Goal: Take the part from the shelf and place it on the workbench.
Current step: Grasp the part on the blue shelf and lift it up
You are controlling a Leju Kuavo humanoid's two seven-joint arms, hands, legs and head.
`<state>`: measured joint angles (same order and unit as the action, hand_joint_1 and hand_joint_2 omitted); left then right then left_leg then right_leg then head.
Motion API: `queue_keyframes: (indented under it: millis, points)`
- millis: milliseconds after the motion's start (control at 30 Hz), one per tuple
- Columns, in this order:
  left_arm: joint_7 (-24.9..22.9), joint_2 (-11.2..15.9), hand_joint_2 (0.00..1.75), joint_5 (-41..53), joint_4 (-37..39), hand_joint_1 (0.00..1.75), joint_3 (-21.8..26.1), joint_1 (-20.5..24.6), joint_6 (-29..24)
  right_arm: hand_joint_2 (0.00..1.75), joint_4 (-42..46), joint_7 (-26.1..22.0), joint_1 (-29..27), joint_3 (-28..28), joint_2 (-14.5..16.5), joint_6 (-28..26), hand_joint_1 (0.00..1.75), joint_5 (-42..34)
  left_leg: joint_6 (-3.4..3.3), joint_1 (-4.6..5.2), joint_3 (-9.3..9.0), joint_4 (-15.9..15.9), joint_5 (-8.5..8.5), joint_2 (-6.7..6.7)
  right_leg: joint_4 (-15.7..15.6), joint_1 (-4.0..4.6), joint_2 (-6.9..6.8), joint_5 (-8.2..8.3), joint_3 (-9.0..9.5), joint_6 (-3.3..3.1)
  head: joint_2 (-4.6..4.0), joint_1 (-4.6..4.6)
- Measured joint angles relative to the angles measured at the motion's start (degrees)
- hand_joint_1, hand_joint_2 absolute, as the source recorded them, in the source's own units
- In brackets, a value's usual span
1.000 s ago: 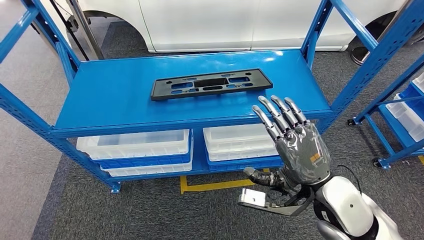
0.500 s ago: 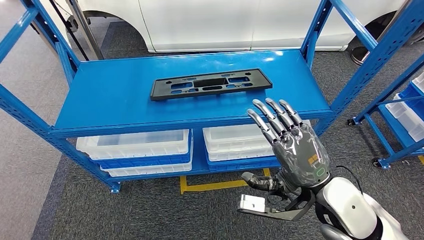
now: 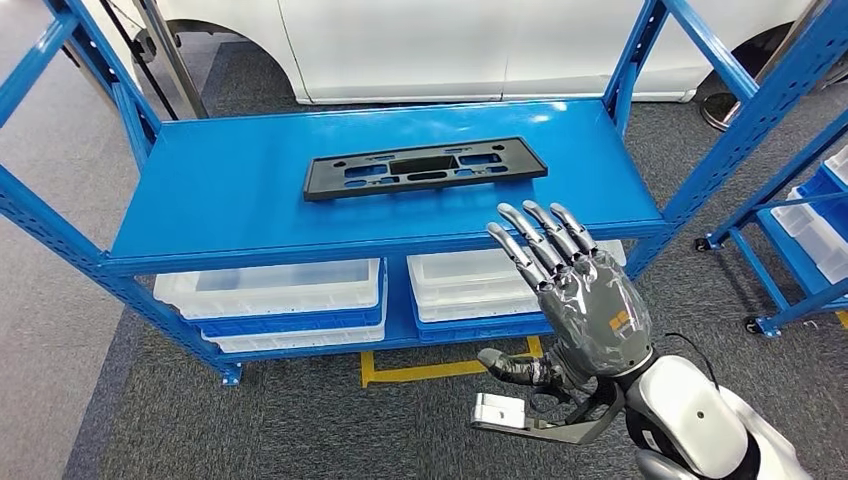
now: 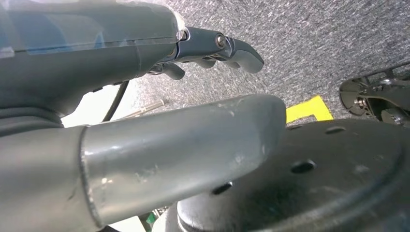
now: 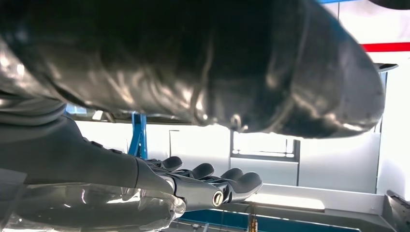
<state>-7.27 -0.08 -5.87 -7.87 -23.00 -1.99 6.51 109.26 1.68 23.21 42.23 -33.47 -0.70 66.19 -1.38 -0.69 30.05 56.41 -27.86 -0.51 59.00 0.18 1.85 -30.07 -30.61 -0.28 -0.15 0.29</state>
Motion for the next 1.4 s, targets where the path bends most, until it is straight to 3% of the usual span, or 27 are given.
queue_keyframes:
  millis: [67, 133, 167, 200, 233, 300, 333, 367, 433, 533, 567, 633, 667, 700, 733, 767, 833, 900, 933, 1000, 1067, 1167, 1200, 1233, 1267, 1333, 1400]
  points:
    - [0.06, -0.03, 0.0, -0.01, 0.0, 0.0, -0.02, 0.02, 0.02, 0.0, -0.07, 0.0, 0.18, -0.01, 0.01, -0.01, 0.0, 0.05, -0.36, -0.34, -0.77, -0.93, 0.3, 0.35, 4.94, -0.29, -0.85, -2.31, -2.54, 0.59, 0.0, 0.02]
    - [0.08, -0.02, 0.0, 0.0, 0.0, 0.0, -0.03, 0.01, 0.03, 0.0, -0.23, 0.0, 0.21, 0.05, 0.01, 0.05, 0.0, 0.12, -0.34, -0.46, -1.03, -0.99, 0.08, 0.56, 12.46, -0.99, -1.17, -4.86, -7.14, 1.28, 0.0, 0.02]
    - [0.08, -0.01, 0.0, 0.01, 0.0, 0.0, -0.04, 0.0, 0.05, 0.0, -0.36, 0.0, 0.19, 0.09, 0.02, 0.1, 0.0, 0.15, -0.16, -0.56, -1.22, -0.97, -0.14, 0.62, 14.7, -1.4, -1.25, -4.85, -8.84, 1.65, 0.0, 0.01]
    - [0.08, -0.02, 0.0, 0.01, 0.0, 0.0, -0.05, 0.0, 0.08, 0.0, -0.49, 0.0, 0.18, 0.11, 0.04, 0.14, 0.0, 0.19, 0.14, -0.76, -1.53, -0.9, -0.46, 0.65, 14.83, -1.8, -1.36, -3.62, -9.49, 2.04, 0.0, 0.01]
    - [0.08, -0.03, 0.0, 0.01, 0.0, 0.0, -0.08, -0.01, 0.12, 0.0, -0.6, 0.0, 0.19, 0.12, 0.07, 0.19, 0.0, 0.22, 0.5, -1.03, -1.92, -0.77, -0.84, 0.65, 13.06, -2.16, -1.49, -1.5, -9.1, 2.43, 0.0, 0.01]
    - [0.08, 0.07, 0.0, 0.01, 0.03, 0.0, -0.19, -0.05, 0.16, 0.0, -0.87, 0.0, 0.21, 0.15, 0.19, 0.32, 0.0, 0.3, 1.55, -1.63, -2.65, -0.14, -1.99, 0.56, 6.12, -2.58, -1.85, 2.79, -6.29, 3.33, 0.0, 0.09]
    - [0.08, 0.15, 0.0, 0.01, 0.06, 0.0, -0.25, -0.02, 0.17, 0.0, -1.02, -0.01, 0.26, 0.19, 0.27, 0.39, 0.0, 0.33, 2.11, -1.72, -2.73, 0.29, -2.52, 0.52, 3.6, -2.57, -1.9, 3.56, -5.23, 3.36, 0.0, 0.18]
    - [0.08, 0.25, 0.0, 0.01, 0.1, 0.0, -0.3, 0.03, 0.17, 0.0, -1.2, -0.02, 0.23, 0.23, 0.38, 0.47, 0.0, 0.36, 2.62, -1.72, -2.69, 0.62, -2.91, 0.47, 2.13, -2.48, -1.89, 3.66, -4.68, 3.08, 0.0, 0.2]
    - [0.09, 0.31, 0.0, 0.01, 0.14, 0.0, -0.36, 0.18, 0.23, 0.0, -1.42, -0.03, 0.23, 0.28, 0.54, 0.51, 0.0, 0.42, 3.21, -1.59, -2.52, 0.73, -3.1, 0.49, 2.19, -2.18, -1.62, 2.85, -4.95, 1.78, 0.0, 0.17]
    - [0.11, 0.28, 0.0, 0.01, 0.14, 0.0, -0.54, 0.36, 0.37, 0.0, -1.5, -0.04, 0.52, 0.3, 0.79, 0.49, 0.0, 0.46, 3.57, -1.83, -1.74, 2.71, -4.48, 0.58, 2.21, -1.97, -1.52, 2.3, -4.51, 0.15, 0.0, 0.07]
    - [0.11, 0.27, 0.0, 0.01, 0.15, 0.0, -0.65, 0.38, 0.38, 0.0, -1.5, -0.04, 0.62, 0.3, 0.88, 0.49, 0.0, 0.47, 3.52, -1.78, -0.28, 5.54, -5.74, 0.59, 2.1, -1.87, -1.56, 2.11, -4.19, -0.26, 0.0, 0.05]
    - [0.12, 0.27, 0.0, 0.01, 0.15, 0.0, -0.88, 0.36, 0.38, 0.0, -1.59, -0.04, 0.72, 0.36, 1.07, 0.51, 0.0, 0.48, 3.12, -1.41, 4.57, 13.67, -8.37, 0.58, 2.09, -1.42, -1.62, 1.7, -3.77, -0.88, 0.0, 0.04]
    - [0.13, 0.27, 0.0, 0.01, 0.15, 0.0, -0.96, 0.35, 0.38, 0.0, -1.68, -0.04, 0.71, 0.44, 1.18, 0.53, 0.0, 0.48, 2.85, -1.18, 6.94, 17.01, -8.9, 0.57, 2.09, -1.12, -1.6, 1.48, -3.55, -1.14, 0.0, 0.05]
    - [0.13, 0.27, 0.0, 0.01, 0.15, 0.0, -1.02, 0.3, 0.37, 0.0, -1.79, -0.04, 0.7, 0.52, 1.28, 0.54, 0.0, 0.49, 2.48, -0.91, 8.54, 18.68, -8.42, 0.57, 2.09, -0.81, -1.53, 1.23, -3.24, -1.37, 0.0, 0.04]
    - [0.13, 0.27, 0.0, 0.01, 0.15, 0.0, -1.08, 0.24, 0.37, 0.0, -1.87, -0.04, 0.71, 0.59, 1.37, 0.55, 0.0, 0.49, 1.93, -0.55, 9.06, 18.04, -6.69, 0.54, 2.09, -0.45, -1.41, 0.93, -2.78, -1.55, 0.0, 0.04]
    - [0.13, 0.27, 0.0, 0.01, 0.15, 0.0, -1.12, 0.19, 0.37, 0.0, -1.93, -0.04, 0.73, 0.63, 1.44, 0.55, 0.0, 0.49, 1.18, -0.12, 8.61, 15.45, -4.08, 0.49, 2.08, -0.11, -1.28, 0.57, -2.2, -1.68, 0.0, 0.05]
    - [0.12, 0.39, 0.0, 0.01, 0.22, 0.0, -1.18, 0.11, 0.36, 0.0, -2.0, -0.05, 0.78, 0.64, 1.61, 0.55, 0.0, 0.5, -0.77, 0.81, 6.56, 9.05, 0.51, 0.32, 1.96, 0.45, -1.1, -0.15, -1.14, -1.8, 0.0, 0.09]
    - [0.14, 0.49, 0.0, 0.01, 0.35, 0.0, -1.22, 0.17, 0.35, 0.0, -2.17, -0.08, 0.82, 0.72, 1.81, 0.59, 0.0, 0.55, -2.01, 1.45, 5.13, 5.54, 1.67, 0.24, 1.74, 0.27, -1.0, -0.43, -0.92, -1.52, 0.0, 0.08]
    - [0.15, 0.55, 0.0, 0.01, 0.42, 0.0, -1.25, 0.23, 0.35, 0.0, -2.28, -0.09, 0.85, 0.75, 1.91, 0.6, 0.0, 0.57, -2.19, 1.65, 4.82, 4.81, 1.51, 0.25, 1.56, 0.1, -1.0, -0.38, -1.03, -1.25, 0.0, 0.07]
    - [0.16, 0.48, 0.0, 0.01, 0.41, 0.0, -1.26, 0.41, 0.32, 0.0, -2.4, -0.11, 0.88, 0.74, 2.02, 0.61, 0.0, 0.6, -2.09, 1.51, 3.75, 2.56, 1.41, 0.35, 1.04, -0.01, -1.08, -0.33, -0.85, -0.66, 0.0, 0.04]
    - [0.13, 0.43, 0.0, 0.02, 0.41, 0.0, -1.27, 0.3, 0.31, 0.0, -2.46, -0.13, 1.07, 0.68, 2.07, 0.61, 0.0, 0.6, -1.84, 0.95, 2.3, 0.56, 1.62, 0.54, 2.84, 0.03, -1.26, -1.43, -1.54, -0.08, 0.0, 0.08]
    - [0.1, 0.39, 0.0, 0.04, 0.42, 0.0, -1.29, 0.2, 0.33, 0.0, -2.84, -0.13, 1.1, 0.79, 2.19, 0.82, 0.0, 0.6, -1.67, 0.65, 1.25, 0.04, 1.19, 0.63, 12.52, -0.76, -1.44, -4.85, -7.34, 0.91, 0.0, 0.11]
    - [0.1, 0.35, 0.0, 0.05, 0.42, 0.0, -1.31, 0.25, 0.34, 0.0, -3.03, -0.13, 1.06, 0.85, 2.27, 0.98, 0.0, 0.6, -1.55, 0.58, 1.02, 0.16, 0.87, 0.61, 14.81, -1.08, -1.48, -4.92, -9.15, 1.26, 0.0, 0.1]
    - [0.1, 0.29, 0.0, 0.08, 0.42, 0.0, -1.33, 0.29, 0.35, 0.0, -3.2, -0.13, 1.04, 0.91, 2.39, 1.17, 0.0, 0.6, -1.35, 0.47, 0.7, 0.31, 0.48, 0.58, 15.08, -1.38, -1.53, -3.77, -9.97, 1.58, 0.0, 0.1]
    - [0.1, 0.23, 0.0, 0.1, 0.42, 0.0, -1.34, 0.3, 0.37, 0.0, -3.36, -0.14, 1.07, 0.94, 2.54, 1.35, 0.0, 0.58, -1.04, 0.31, 0.23, 0.49, 0.0, 0.55, 13.09, -1.63, -1.61, -1.52, -9.59, 1.86, 0.0, 0.11]
    - [0.1, 0.16, 0.0, 0.16, 0.43, 0.0, -1.34, 0.27, 0.41, 0.0, -3.69, -0.14, 1.16, 1.01, 2.93, 1.61, 0.0, 0.56, -0.21, 0.05, -0.65, 0.96, -1.16, 0.53, 6.27, -1.88, -1.85, 2.95, -6.97, 2.24, 0.0, 0.12]
    - [0.1, 0.18, 0.0, 0.19, 0.46, 0.0, -1.36, 0.32, 0.45, 0.0, -3.98, -0.16, 1.27, 1.1, 3.28, 1.66, 0.0, 0.51, 0.58, 0.08, -0.86, 1.46, -1.96, 0.51, 2.32, -1.71, -1.92, 3.93, -5.23, 1.87, 0.0, 0.13]
